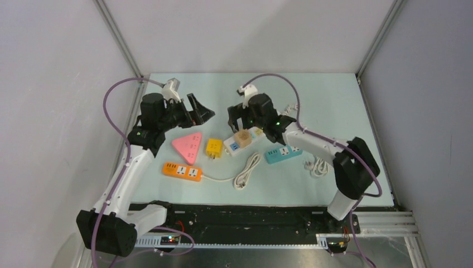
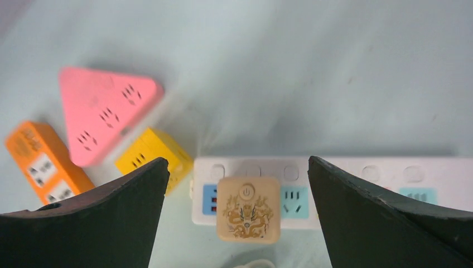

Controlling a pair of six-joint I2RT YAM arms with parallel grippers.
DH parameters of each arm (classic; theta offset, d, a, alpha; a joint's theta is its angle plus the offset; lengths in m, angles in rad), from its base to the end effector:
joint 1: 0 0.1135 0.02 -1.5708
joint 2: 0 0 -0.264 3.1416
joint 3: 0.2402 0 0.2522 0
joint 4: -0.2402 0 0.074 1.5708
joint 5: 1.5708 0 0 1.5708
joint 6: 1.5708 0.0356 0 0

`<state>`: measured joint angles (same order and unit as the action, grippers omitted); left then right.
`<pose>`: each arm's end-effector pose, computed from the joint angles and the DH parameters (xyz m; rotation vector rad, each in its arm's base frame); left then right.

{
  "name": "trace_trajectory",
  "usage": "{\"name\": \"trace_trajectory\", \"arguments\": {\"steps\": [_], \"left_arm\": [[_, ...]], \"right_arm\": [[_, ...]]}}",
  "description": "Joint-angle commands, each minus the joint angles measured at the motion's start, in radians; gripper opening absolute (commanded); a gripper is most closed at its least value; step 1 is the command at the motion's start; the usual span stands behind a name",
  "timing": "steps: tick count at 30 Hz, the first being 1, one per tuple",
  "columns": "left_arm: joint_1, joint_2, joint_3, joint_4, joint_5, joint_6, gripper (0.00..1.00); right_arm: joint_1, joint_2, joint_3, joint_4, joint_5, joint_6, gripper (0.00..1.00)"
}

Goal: Insert the plug

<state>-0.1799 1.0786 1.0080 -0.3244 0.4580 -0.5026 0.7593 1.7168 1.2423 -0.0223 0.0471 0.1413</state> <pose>0.2349 -0.0587 0.3480 -0.0147 2.0316 -0.8888 0.2913 0.2742 0.2639 -0.6122 2.0150 0.5010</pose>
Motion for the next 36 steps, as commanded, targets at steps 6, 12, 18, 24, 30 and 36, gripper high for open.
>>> {"name": "trace_trajectory", "arguments": {"steps": [6,12,18,24,30,36], "left_arm": [[0.005,-0.09,0.014,0.018,-0.038,0.068,1.0],[0.005,-0.099,0.011,0.018,-0.052,0.069,1.0],[0.005,-0.103,0.006,0.019,-0.059,0.069,1.0],[0.005,-0.098,0.008,0.019,-0.062,0.069,1.0],[0.005,-0.087,0.009,0.018,-0.054,0.057,1.0],[0.005,-0.072,0.022,0.018,-0.026,0.059,1.0]], "right_arm": [[-0.205,-0.291,0.062,-0.069,-0.017,0.269,1.0],[-0.449,-0.376,0.061,-0.2,-0.144,0.378,0.99],[-0.602,-0.348,0.064,-0.383,-0.131,0.447,0.94],[-0.68,-0.186,0.074,-0.51,-0.282,0.51,0.85],[-0.727,-0.033,0.067,-0.467,-0.438,0.557,0.84],[-0.685,0.085,0.136,-0.547,-0.19,0.416,0.84]]}}
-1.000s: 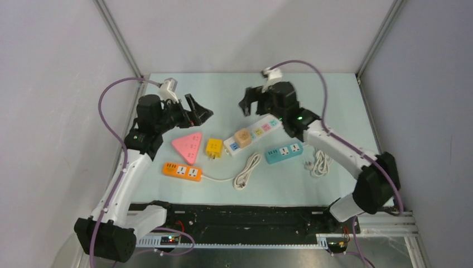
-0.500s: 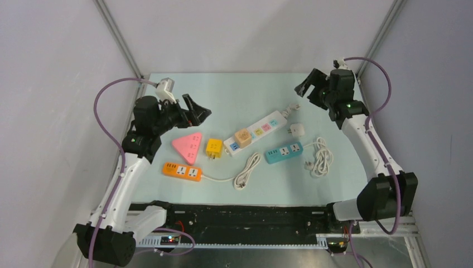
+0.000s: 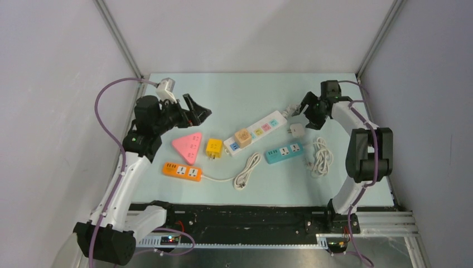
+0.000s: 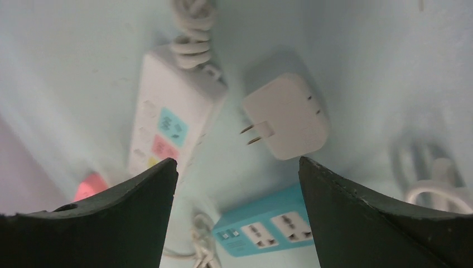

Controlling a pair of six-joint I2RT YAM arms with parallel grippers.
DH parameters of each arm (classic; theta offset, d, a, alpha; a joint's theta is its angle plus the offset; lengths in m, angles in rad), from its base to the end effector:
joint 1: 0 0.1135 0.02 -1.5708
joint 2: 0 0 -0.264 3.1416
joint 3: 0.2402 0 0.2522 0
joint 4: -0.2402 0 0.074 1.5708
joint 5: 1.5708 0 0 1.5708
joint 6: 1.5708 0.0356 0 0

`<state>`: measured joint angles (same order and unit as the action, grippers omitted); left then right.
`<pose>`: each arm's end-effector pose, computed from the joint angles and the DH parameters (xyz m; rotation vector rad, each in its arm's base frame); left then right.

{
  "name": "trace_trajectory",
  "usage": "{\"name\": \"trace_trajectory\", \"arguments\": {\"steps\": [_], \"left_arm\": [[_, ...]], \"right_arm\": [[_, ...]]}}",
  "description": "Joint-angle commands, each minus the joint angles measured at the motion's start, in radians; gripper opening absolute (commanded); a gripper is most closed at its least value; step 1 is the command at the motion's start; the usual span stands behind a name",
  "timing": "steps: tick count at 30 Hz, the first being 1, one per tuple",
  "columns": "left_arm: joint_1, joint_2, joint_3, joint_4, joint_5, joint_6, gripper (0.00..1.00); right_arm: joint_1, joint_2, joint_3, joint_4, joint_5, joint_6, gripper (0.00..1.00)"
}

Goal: Insert the plug

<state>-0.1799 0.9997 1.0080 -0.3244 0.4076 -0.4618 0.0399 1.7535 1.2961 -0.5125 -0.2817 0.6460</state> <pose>0.2170 -0.0538 0.3645 0.0152 1.9440 -0.8167 0.3747 0.0249 0.2295 0.6671 2.5163 0.6182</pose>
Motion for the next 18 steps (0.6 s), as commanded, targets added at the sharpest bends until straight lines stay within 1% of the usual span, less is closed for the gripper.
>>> {"name": "trace_trajectory", "arguments": {"steps": [1,2,4,5,10,12,13,15,16,17,18], "left_arm": [[0.005,0.005,0.022,0.019,0.02,0.023,1.0],[0.005,0.003,0.023,0.019,0.012,0.025,1.0],[0.005,-0.001,0.025,0.018,0.001,0.031,1.0],[0.005,-0.001,0.025,0.018,-0.002,0.034,1.0],[0.003,0.003,-0.004,0.017,-0.009,0.042,1.0],[-0.013,-0.001,-0.049,-0.005,-0.067,0.066,1.0],[-0.022,-0.001,-0.065,-0.019,-0.129,0.078,0.99],[-0.071,0.009,-0.112,-0.062,-0.207,0.116,1.0],[-0.115,0.023,-0.119,-0.088,-0.236,0.133,1.0],[-0.157,0.032,-0.127,-0.098,-0.296,0.138,1.0],[-0.174,0.058,-0.13,-0.113,-0.317,0.138,0.99]], "right_arm": [[0.061,0.075,0.093,-0.084,0.169,-0.13,0.85],[0.074,0.087,0.112,-0.095,0.221,-0.161,0.85],[0.104,0.128,0.143,-0.131,0.268,-0.178,0.84],[0.122,0.134,0.151,-0.145,0.275,-0.182,0.82],[0.208,0.105,0.172,-0.13,0.364,-0.213,0.81],[0.226,0.096,0.183,-0.134,0.366,-0.205,0.81],[0.23,0.094,0.192,-0.143,0.368,-0.199,0.81],[0.243,0.083,0.202,-0.162,0.375,-0.183,0.8],[0.253,0.069,0.203,-0.167,0.384,-0.175,0.79],[0.257,0.06,0.203,-0.169,0.386,-0.17,0.79],[0.266,0.043,0.203,-0.169,0.394,-0.162,0.79]]}}
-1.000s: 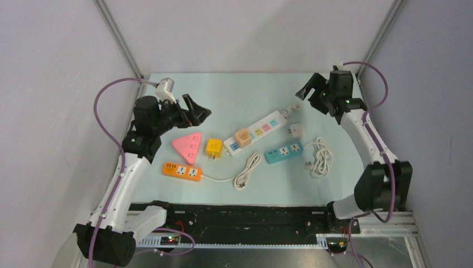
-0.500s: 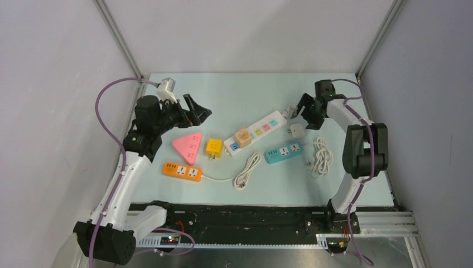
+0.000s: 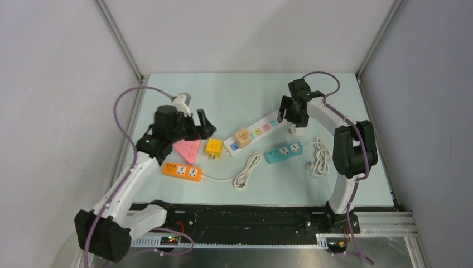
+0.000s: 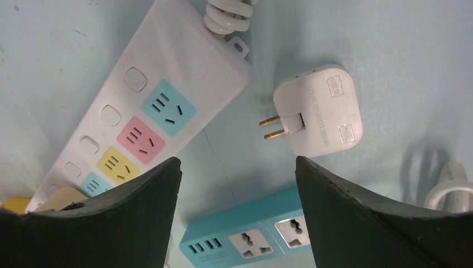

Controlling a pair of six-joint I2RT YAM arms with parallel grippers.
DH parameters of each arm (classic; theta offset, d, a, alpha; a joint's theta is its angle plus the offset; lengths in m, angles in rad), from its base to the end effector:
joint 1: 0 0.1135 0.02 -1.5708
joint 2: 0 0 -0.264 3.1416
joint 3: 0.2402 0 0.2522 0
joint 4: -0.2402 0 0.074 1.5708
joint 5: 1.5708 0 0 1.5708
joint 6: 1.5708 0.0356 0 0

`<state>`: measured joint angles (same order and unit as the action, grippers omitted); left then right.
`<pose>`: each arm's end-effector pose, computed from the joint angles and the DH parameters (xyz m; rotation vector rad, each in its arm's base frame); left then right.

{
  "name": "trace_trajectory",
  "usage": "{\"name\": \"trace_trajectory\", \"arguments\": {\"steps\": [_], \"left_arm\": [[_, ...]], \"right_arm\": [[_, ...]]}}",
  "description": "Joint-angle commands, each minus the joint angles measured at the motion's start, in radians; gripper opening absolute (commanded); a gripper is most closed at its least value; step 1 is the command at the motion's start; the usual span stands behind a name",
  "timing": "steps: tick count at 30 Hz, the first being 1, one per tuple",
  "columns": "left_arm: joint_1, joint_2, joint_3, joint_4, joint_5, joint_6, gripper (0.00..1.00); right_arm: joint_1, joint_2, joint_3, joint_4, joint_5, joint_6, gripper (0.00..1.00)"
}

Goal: Insert the plug

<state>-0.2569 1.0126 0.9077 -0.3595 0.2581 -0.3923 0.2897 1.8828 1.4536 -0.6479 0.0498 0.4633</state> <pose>0.2172 -0.0665 0.3229 0.0256 2.0845 -0.6648 0.3845 0.1128 0.2209 0.2471 2.6471 0.1847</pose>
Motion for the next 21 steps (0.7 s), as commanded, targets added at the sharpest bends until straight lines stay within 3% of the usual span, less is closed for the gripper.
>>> {"name": "trace_trajectory", "arguments": {"steps": [1,4,8,13,21], "left_arm": [[-0.122,0.06,-0.033,-0.081,-0.208,0.064,0.97],[-0.152,0.148,-0.03,-0.083,-0.266,0.031,0.9],[-0.192,0.275,-0.003,-0.083,-0.369,0.018,0.89],[-0.218,0.455,0.062,-0.081,-0.331,0.028,0.87],[-0.238,0.546,0.093,-0.078,-0.328,0.029,0.84]], "right_arm": [[0.02,-0.096,0.046,-0.033,0.067,0.026,0.79],[0.029,-0.131,0.05,-0.039,0.052,0.056,0.77],[0.036,-0.163,0.049,-0.054,0.024,0.071,0.76],[0.035,-0.185,0.045,-0.066,0.004,0.071,0.76],[0.03,-0.211,0.021,-0.054,-0.019,0.085,0.76]]}}
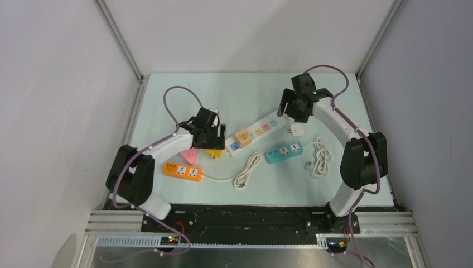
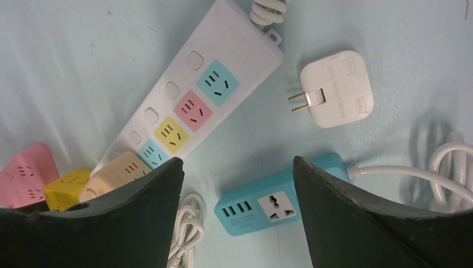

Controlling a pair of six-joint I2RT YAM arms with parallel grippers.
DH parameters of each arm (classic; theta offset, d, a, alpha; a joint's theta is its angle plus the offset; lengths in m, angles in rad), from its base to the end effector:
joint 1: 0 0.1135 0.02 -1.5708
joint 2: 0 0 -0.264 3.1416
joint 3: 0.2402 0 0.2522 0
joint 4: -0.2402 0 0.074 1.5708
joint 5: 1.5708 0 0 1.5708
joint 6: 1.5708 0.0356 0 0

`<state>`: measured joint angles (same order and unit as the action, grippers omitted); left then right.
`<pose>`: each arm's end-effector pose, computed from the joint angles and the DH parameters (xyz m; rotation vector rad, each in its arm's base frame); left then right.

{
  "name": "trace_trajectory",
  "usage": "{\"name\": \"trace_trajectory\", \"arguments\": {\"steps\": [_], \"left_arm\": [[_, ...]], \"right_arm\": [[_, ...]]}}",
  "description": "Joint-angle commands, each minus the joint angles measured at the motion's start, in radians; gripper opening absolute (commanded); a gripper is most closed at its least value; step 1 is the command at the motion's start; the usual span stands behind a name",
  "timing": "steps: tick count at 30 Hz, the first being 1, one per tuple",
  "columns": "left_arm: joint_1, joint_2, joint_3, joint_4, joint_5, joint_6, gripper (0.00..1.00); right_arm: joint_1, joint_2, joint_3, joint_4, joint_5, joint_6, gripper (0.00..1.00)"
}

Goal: Insert the plug

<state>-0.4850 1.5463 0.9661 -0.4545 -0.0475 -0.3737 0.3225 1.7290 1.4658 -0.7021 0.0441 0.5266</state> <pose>0.2726 -0.1418 0.1991 0.1289 2.6212 -0.2434 0.3572 0.1177 0.2783 0.2782 2.5432 0.2777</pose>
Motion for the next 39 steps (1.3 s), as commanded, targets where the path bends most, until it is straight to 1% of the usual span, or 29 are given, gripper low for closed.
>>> {"name": "trace_trajectory", "arguments": {"steps": [1,2,6,7,8,9,11,12,13,14,15,16,17,19,22,25,27,28,29,30,31,32,34,35,36,39], "left_arm": [[-0.011,0.019,0.032,0.017,-0.022,0.012,0.83],[-0.012,0.021,0.03,0.017,-0.022,0.012,0.79],[-0.018,0.018,0.01,0.016,-0.027,0.01,0.73],[-0.018,0.016,0.007,0.015,-0.027,0.011,0.7],[-0.019,0.016,0.007,0.015,-0.026,0.012,0.64],[-0.019,0.015,0.01,0.016,-0.026,0.013,0.62],[-0.02,0.011,0.015,0.016,-0.029,0.015,0.49],[-0.02,0.003,0.02,0.015,-0.031,0.014,0.45],[-0.02,-0.001,0.023,0.014,-0.03,0.014,0.34],[-0.02,-0.014,0.032,0.014,-0.026,0.017,0.29],[-0.02,-0.025,0.037,0.013,-0.014,0.022,0.19],[-0.02,-0.05,0.046,0.009,-0.007,0.025,0.14],[-0.02,-0.066,0.049,0.009,0.001,0.029,0.06],[-0.019,-0.12,0.065,0.005,0.009,0.037,0.01],[-0.018,-0.229,0.1,0.001,0.02,0.057,0.0],[-0.008,-0.31,0.133,-0.002,0.081,0.065,0.0],[0.01,-0.359,0.162,-0.001,0.17,0.063,0.0],[0.026,-0.383,0.186,-0.001,0.258,0.061,0.0],[0.04,-0.401,0.198,-0.001,0.303,0.06,0.0],[0.045,-0.408,0.228,-0.001,0.392,0.058,0.0],[0.051,-0.417,0.244,-0.001,0.431,0.057,0.0],[0.054,-0.419,0.276,0.0,0.513,0.051,0.0],[0.058,-0.42,0.335,0.002,0.604,0.027,0.0],[0.058,-0.416,0.375,0.002,0.631,0.005,0.0],[0.059,-0.413,0.397,0.002,0.664,-0.005,0.0],[0.06,-0.409,0.483,0.007,0.697,-0.04,0.0]], "right_arm": [[-0.002,-0.06,0.007,0.001,-0.017,0.025,0.76],[-0.002,-0.061,0.005,0.002,-0.017,0.025,0.76],[-0.006,-0.065,0.001,0.003,-0.024,0.025,0.76],[-0.005,-0.066,0.001,0.003,-0.026,0.026,0.76],[-0.006,-0.066,0.001,0.003,-0.026,0.026,0.76],[-0.006,-0.066,0.001,0.004,-0.03,0.025,0.76],[-0.004,-0.07,0.001,0.006,-0.032,0.022,0.76],[-0.005,-0.074,0.001,0.008,-0.033,0.022,0.76],[-0.004,-0.076,0.001,0.012,-0.048,0.021,0.76],[-0.003,-0.082,0.001,0.014,-0.068,0.015,0.76],[-0.002,-0.087,0.001,0.021,-0.077,0.01,0.76],[0.001,-0.095,0.001,0.026,-0.096,0.002,0.76],[0.002,-0.101,0.001,0.036,-0.105,-0.002,0.76],[0.006,-0.117,0.001,0.056,-0.144,-0.014,0.76],[0.006,-0.154,-0.012,0.102,-0.24,-0.019,0.76],[0.006,-0.199,-0.041,0.212,-0.36,-0.022,0.76],[0.011,-0.229,-0.067,0.301,-0.522,-0.024,0.78],[0.015,-0.24,-0.076,0.366,-0.566,-0.024,0.81],[0.026,-0.261,-0.093,0.402,-0.651,-0.024,0.82],[0.032,-0.272,-0.101,0.468,-0.684,-0.023,0.85],[0.048,-0.289,-0.113,0.498,-0.729,-0.015,0.86],[0.057,-0.297,-0.123,0.553,-0.737,-0.005,0.88],[0.087,-0.317,-0.137,0.631,-0.744,0.029,0.91],[0.103,-0.326,-0.14,0.657,-0.76,0.061,0.92],[0.109,-0.33,-0.146,0.724,-0.768,0.082,0.92],[0.134,-0.351,-0.164,0.864,-0.817,0.197,0.94]]}}
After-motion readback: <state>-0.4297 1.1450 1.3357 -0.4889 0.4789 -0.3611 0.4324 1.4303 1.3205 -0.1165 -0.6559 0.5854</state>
